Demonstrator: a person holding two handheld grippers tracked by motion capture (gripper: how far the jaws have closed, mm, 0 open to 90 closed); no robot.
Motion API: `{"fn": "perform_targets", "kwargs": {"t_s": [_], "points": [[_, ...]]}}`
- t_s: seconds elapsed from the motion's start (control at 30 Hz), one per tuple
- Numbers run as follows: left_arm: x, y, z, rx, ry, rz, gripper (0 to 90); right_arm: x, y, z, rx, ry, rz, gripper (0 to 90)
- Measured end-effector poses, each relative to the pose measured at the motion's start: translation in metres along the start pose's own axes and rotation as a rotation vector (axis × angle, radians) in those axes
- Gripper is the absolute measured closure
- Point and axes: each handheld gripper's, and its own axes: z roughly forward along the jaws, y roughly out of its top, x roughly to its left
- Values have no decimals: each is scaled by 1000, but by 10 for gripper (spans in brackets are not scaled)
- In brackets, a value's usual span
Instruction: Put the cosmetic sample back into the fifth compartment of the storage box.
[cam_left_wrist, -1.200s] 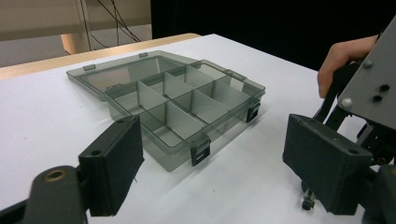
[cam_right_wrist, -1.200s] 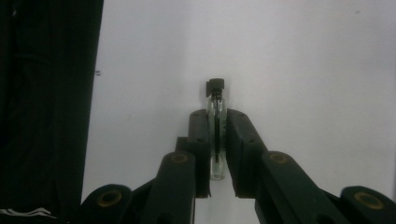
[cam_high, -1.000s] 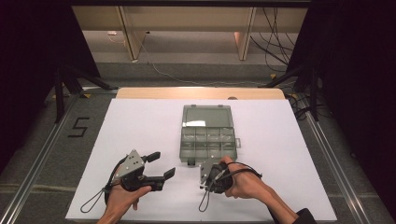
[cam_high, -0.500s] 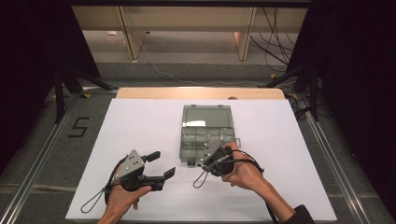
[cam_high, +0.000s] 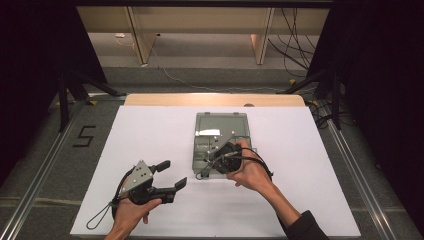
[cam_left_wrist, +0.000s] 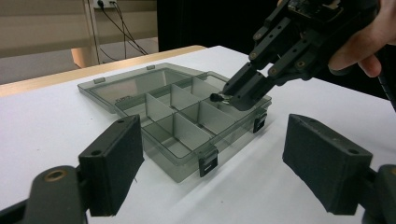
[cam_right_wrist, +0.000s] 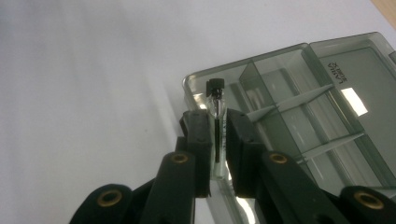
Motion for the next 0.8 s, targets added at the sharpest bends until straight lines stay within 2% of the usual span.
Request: {"fn": "perform_targets", "kwargs": {"t_s": [0.33, 0.57, 0.6, 0.67, 0.8], "points": [[0, 0, 0, -4, 1, 1, 194, -5, 10, 12, 0, -12, 93, 811], [1, 0, 0, -5, -1, 8, 194, -8, 13, 20, 7, -17, 108, 811], [0, 0, 0, -4, 1, -2, 194, -8, 13, 21, 12, -11, 118, 811], [1, 0, 0, -5, -1, 8, 194, -9, 14, 23, 15, -10, 126, 811], [0, 0, 0, -4, 5, 1, 194, -11, 14, 27, 19, -7, 145, 811]]}}
